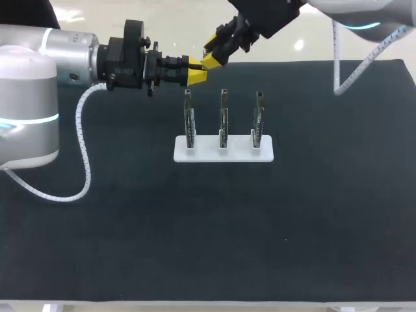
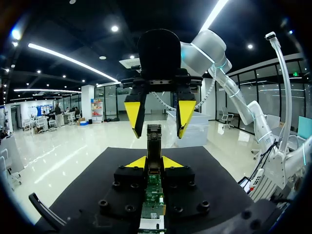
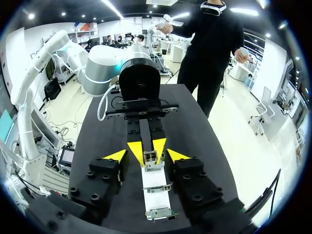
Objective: Pick up the optical module with the left hand, and insert it into the network port with the right hand.
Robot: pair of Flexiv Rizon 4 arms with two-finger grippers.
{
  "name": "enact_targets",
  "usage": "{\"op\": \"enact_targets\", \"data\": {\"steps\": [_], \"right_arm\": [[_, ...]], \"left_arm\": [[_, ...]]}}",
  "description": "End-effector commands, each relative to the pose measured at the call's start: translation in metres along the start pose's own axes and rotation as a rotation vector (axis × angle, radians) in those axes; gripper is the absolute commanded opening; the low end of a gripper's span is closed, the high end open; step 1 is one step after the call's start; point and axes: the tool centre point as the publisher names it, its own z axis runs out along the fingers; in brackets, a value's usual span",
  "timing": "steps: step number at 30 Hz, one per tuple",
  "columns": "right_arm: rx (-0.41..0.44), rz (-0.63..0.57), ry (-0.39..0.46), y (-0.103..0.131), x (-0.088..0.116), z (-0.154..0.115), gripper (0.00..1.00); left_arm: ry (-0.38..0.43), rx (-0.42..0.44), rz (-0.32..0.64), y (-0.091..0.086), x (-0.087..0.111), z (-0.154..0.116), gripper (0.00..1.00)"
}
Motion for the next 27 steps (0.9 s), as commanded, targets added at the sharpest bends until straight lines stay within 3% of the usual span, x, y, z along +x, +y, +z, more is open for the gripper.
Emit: {"op": "enact_targets", "data": {"steps": [1, 7, 27], "right_arm": [[0.003, 0.001, 0.003, 0.0006, -0.0018, 0.0009, 0.45], [0.003, -0.002, -0.001, -0.0032, -0.0034, 0.0041, 0.36], [0.009, 0.012, -0.001, -0.0047, -0.0108, 0.0066, 0.27]], "left_arm": [[0.001, 0.002, 0.0, 0.0009, 0.0001, 0.0001, 0.0], [0.001, 0.002, 0.0, 0.0009, 0.0001, 0.0001, 0.0], [0.001, 0.002, 0.0, 0.0009, 0.0001, 0.0001, 0.0]]}}
